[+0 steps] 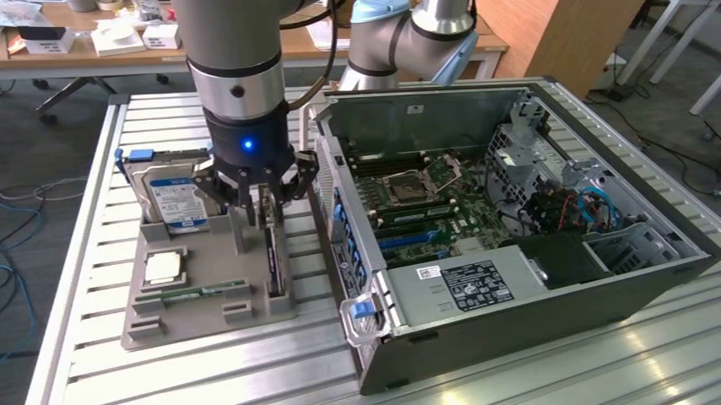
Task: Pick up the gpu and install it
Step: 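Pick up the gpu and move the gpu toward the slot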
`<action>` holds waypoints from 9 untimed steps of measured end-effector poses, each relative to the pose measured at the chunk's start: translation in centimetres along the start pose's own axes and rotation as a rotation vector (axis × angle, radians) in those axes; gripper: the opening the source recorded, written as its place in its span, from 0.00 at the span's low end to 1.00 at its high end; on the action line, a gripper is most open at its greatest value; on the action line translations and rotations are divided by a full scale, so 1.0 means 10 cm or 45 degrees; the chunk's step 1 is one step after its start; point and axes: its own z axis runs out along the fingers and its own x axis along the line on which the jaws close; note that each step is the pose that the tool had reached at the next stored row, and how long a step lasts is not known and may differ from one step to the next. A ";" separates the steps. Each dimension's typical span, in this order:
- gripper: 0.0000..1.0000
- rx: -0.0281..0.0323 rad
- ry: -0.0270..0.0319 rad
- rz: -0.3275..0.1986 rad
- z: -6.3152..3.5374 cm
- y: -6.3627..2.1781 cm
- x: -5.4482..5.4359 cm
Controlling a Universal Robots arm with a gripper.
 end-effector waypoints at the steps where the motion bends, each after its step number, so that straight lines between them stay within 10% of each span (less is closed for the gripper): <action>1: 0.41 0.0000 0.0001 0.000 0.013 -0.001 0.00; 9: 0.41 -0.0001 -0.0001 0.000 0.146 -0.006 0.01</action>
